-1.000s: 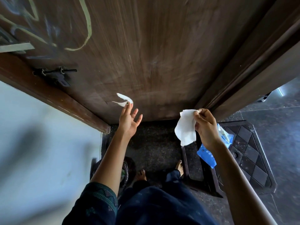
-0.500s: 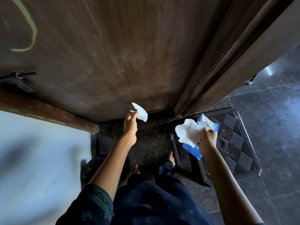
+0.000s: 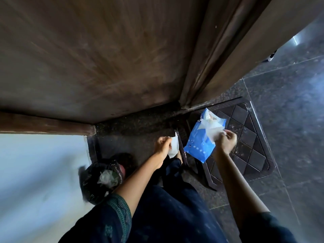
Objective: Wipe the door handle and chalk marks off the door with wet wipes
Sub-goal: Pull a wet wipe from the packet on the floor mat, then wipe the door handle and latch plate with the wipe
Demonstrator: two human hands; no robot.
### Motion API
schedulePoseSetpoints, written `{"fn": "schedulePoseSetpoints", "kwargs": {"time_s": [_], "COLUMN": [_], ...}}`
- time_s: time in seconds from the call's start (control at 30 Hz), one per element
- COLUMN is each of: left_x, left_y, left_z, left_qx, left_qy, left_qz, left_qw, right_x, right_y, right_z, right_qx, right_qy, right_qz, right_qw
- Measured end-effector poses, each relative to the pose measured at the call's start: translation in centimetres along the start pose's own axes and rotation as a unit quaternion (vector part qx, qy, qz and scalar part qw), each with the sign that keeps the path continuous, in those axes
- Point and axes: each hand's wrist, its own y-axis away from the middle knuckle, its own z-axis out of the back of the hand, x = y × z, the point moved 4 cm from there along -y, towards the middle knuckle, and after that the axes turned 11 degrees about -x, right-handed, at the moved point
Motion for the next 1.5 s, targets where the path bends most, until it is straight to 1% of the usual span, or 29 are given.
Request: {"fn": "schedulePoseSetpoints", "kwargs": {"time_s": [0.07, 0.1, 0.17, 0.2, 0.27, 0.37, 0.4, 0.43, 0.47, 0.53, 0.57, 0.6, 0.63, 0.67, 0.73, 0.77, 0.8, 0.87, 0.9, 1.0, 1.03, 1.07, 1.1, 1.13, 1.2, 1.27, 1.3, 1.37, 1.5], "left_x": [0.5, 0.5, 0.2, 0.1, 0.0, -0.4, -0.5, -0.6, -0.7, -0.9, -0.9, -1.0, -1.1, -1.2, -1.5, -1.6, -1.7, -2.0, -2.1, -2.4, -2.6, -2.9, -3.3, -3.7, -4.8, -5.9, -6.5, -7.7, -9.5], "left_y": [0.0, 0.1, 0.1, 0.0, -0.3, -0.6, -0.8, -0.9, -1.0, -1.0, -1.0, -0.9, -0.9, -0.7, -0.5, -0.3, -0.2, 0.1, 0.2, 0.9, 1.2, 1.6, 1.9, 2.3, 2.9, 3.6, 3.9, 4.3, 5.3], "left_z": [-1.1, -1.5, -2.0, -2.1, -2.2, -2.3, -2.3, -2.3, -2.3, -2.3, -2.2, -2.2, -2.2, -2.2, -2.2, -2.2, -2.1, -2.1, -2.0, -1.6, -1.3, -1.1, -0.7, -0.3, 0.7, 2.3, 3.2, 5.2, 10.5], "left_qx": [0.022, 0.029, 0.028, 0.023, 0.018, 0.011, 0.008, 0.006, 0.006, 0.006, 0.005, 0.003, 0.002, 0.002, 0.006, 0.009, 0.013, 0.025, 0.031, 0.057, 0.065, 0.072, 0.078, 0.083, 0.092, 0.094, 0.090, 0.071, -0.001], "left_qy": [-0.020, -0.021, -0.019, -0.019, -0.023, -0.025, -0.024, -0.022, -0.019, -0.015, -0.013, -0.011, -0.009, -0.006, -0.002, -0.003, -0.004, -0.001, 0.001, -0.005, -0.007, -0.009, -0.009, -0.008, -0.007, 0.003, 0.010, 0.030, 0.101], "left_qz": [0.007, 0.009, 0.011, 0.012, 0.014, 0.019, 0.019, 0.018, 0.017, 0.018, 0.018, 0.018, 0.017, 0.016, 0.013, 0.012, 0.012, 0.011, 0.011, 0.002, -0.007, -0.017, -0.026, -0.036, -0.059, -0.083, -0.097, -0.120, -0.152], "left_qw": [1.000, 0.999, 0.999, 0.999, 0.999, 0.999, 0.999, 1.000, 1.000, 1.000, 1.000, 1.000, 1.000, 1.000, 1.000, 1.000, 1.000, 1.000, 0.999, 0.998, 0.998, 0.997, 0.997, 0.996, 0.994, 0.992, 0.991, 0.990, 0.983], "right_x": [-1.3, -1.8, -2.5, -2.6, -2.9, -3.6, -3.9, -4.0, -4.0, -3.5, -3.0, -2.4, -2.0, -1.5, -1.1, -1.1, -1.2, -1.5, -1.5, -0.5, 0.0, 0.2, 0.4, 0.5, 1.3, 2.2, 2.8, 4.1, 6.9], "right_y": [0.1, 0.2, 0.3, 0.5, 1.0, 0.8, 0.5, 0.2, -0.2, -0.6, -0.7, -0.9, -1.0, -1.1, -1.3, -1.4, -1.5, -1.6, -1.5, -0.2, 0.6, 1.4, 2.4, 3.5, 6.0, 8.4, 9.5, 11.4, 16.2], "right_z": [-0.6, -0.8, -1.2, -1.5, -1.8, -2.4, -2.6, -2.8, -3.0, -3.5, -3.7, -3.8, -3.9, -3.8, -3.6, -3.5, -3.6, -3.5, -3.3, -1.6, -1.1, -1.1, -1.3, -1.7, -2.7, -3.4, -3.9, -4.6, -5.2], "right_qx": [0.046, 0.068, 0.120, 0.146, 0.201, 0.263, 0.273, 0.276, 0.274, 0.250, 0.225, 0.193, 0.161, 0.134, 0.110, 0.110, 0.117, 0.136, 0.132, 0.062, 0.062, 0.093, 0.155, 0.233, 0.375, 0.462, 0.490, 0.527, 0.544], "right_qy": [0.113, 0.161, 0.241, 0.279, 0.367, 0.502, 0.532, 0.556, 0.570, 0.572, 0.559, 0.539, 0.513, 0.482, 0.414, 0.390, 0.380, 0.378, 0.373, 0.310, 0.273, 0.236, 0.199, 0.171, 0.162, 0.166, 0.164, 0.159, 0.133], "right_qz": [0.025, 0.055, 0.160, 0.221, 0.303, 0.365, 0.369, 0.363, 0.357, 0.366, 0.382, 0.392, 0.390, 0.371, 0.289, 0.250, 0.224, 0.205, 0.201, 0.194, 0.190, 0.176, 0.148, 0.107, 0.020, -0.036, -0.039, -0.013, 0.105], "right_qw": [0.992, 0.983, 0.950, 0.923, 0.857, 0.739, 0.711, 0.695, 0.687, 0.690, 0.700, 0.720, 0.747, 0.782, 0.856, 0.879, 0.890, 0.893, 0.896, 0.929, 0.941, 0.951, 0.956, 0.951, 0.913, 0.870, 0.855, 0.835, 0.822]}}
